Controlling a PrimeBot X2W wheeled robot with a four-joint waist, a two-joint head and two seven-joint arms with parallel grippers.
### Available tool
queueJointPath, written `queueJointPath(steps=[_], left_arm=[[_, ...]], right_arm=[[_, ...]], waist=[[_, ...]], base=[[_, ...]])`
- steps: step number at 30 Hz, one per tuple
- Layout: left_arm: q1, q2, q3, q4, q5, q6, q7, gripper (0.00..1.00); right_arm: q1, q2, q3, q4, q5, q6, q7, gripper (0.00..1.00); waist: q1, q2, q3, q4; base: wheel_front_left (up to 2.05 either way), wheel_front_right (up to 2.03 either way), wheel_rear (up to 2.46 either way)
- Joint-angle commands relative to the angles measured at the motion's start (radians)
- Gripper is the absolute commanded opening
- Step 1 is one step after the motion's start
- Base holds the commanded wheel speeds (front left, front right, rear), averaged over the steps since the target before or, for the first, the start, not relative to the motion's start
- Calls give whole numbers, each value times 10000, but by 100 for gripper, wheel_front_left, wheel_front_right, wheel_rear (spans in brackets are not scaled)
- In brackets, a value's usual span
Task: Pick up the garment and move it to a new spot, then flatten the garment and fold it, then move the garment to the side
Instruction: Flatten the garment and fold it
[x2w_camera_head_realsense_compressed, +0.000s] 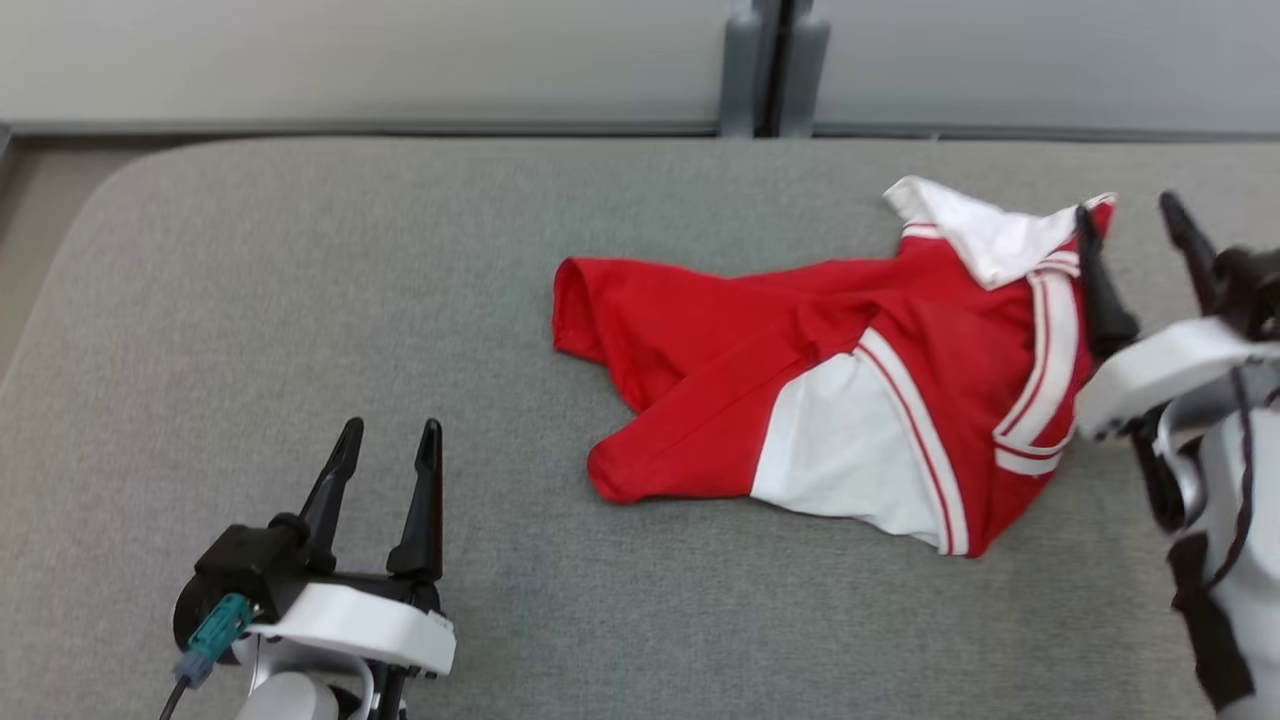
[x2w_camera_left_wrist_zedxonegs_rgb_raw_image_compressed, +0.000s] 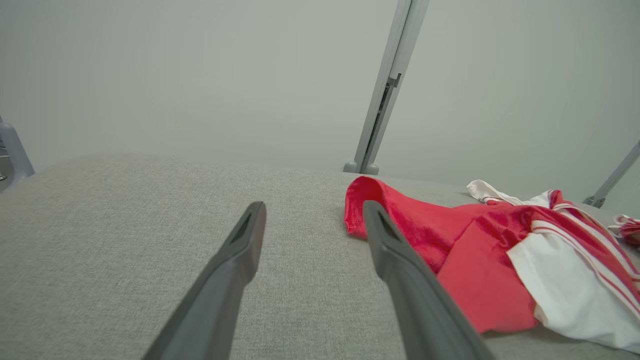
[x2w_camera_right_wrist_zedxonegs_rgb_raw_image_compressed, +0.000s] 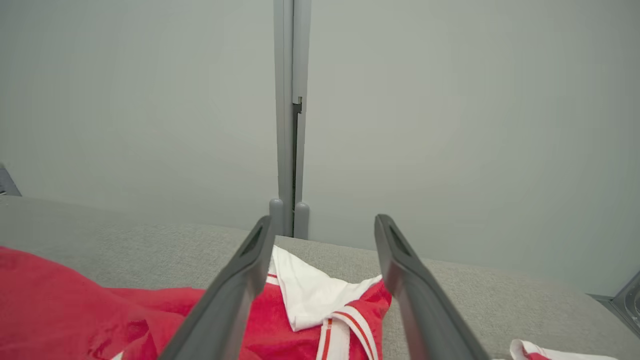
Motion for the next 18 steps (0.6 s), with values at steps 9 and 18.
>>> queueJointPath(steps=[9, 18], left_arm=[[719, 206, 119, -125, -135, 179, 86, 100], [937, 235, 89, -358, -245, 298, 216, 100]], right_arm=[[3268, 160, 2175, -2659, 862, 0, -219, 100], [4591, 209, 3367, -3049, 1041, 0, 523, 100]], waist=[[0, 0, -1566, -600], [0, 0, -1641, -148]], base=[[0, 0, 0], [0, 0, 0]])
